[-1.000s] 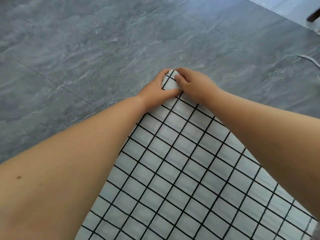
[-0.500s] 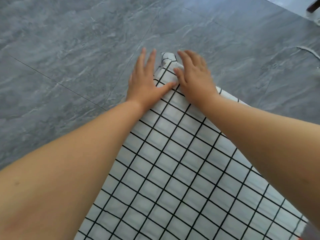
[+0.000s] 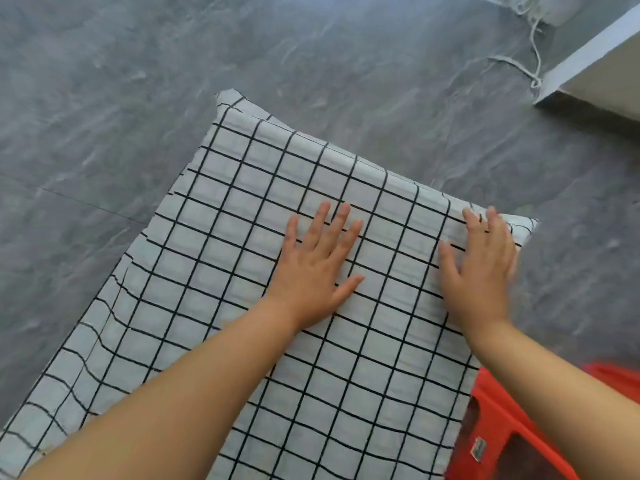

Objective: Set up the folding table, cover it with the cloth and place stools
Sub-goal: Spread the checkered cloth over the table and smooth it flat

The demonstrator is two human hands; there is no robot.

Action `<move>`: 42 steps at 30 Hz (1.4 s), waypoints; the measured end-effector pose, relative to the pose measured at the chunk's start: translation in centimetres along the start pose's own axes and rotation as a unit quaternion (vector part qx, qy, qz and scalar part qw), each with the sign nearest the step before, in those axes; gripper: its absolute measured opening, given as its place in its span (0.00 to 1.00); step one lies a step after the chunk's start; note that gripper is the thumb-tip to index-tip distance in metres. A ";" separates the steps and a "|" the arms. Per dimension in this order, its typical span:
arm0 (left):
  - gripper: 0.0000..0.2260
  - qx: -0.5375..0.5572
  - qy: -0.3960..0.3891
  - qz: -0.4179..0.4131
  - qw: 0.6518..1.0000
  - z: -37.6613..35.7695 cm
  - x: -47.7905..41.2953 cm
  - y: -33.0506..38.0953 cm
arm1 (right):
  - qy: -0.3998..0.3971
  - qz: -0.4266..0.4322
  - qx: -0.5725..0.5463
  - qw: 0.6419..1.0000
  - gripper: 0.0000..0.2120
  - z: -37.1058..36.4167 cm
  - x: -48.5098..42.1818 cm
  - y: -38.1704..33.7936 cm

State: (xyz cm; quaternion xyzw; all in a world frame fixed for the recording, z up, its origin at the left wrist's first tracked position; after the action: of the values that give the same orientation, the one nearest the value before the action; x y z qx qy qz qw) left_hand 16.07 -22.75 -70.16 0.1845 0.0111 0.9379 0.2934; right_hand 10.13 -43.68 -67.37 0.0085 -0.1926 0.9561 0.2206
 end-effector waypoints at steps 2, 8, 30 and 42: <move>0.31 -0.010 0.001 0.002 1.000 -0.7 -0.3 1.0 | -0.026 -0.016 0.014 0.999 0.31 -0.7 0.4 1.6; 0.32 -0.024 0.049 -0.004 0.998 -1.3 -0.5 1.6 | -0.053 0.010 0.076 0.996 0.31 -2.1 0.9 3.4; 0.33 -0.022 -0.003 0.007 1.000 -10.0 21.7 4.7 | -0.165 0.218 0.163 0.948 0.34 -7.6 23.2 -4.0; 0.31 0.034 0.060 0.148 0.987 -8.5 27.7 -4.8 | -0.179 0.229 0.137 0.947 0.36 -7.3 27.1 -7.4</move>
State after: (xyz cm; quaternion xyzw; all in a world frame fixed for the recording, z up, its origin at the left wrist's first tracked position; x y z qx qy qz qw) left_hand -5.37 -2.65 -69.32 0.1375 0.0333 0.9795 0.1433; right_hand -10.67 -23.55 -68.67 0.1655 -0.0925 0.9808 -0.0453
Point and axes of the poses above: each hand's wrist, its own x-axis away from the middle knuckle, its own z-axis out of the back of the hand, y = z × x, the point moved 8 cm from there along -x, towards the middle knuckle, and after that the axes turned 8 degrees about z, right-handed, at the moved point
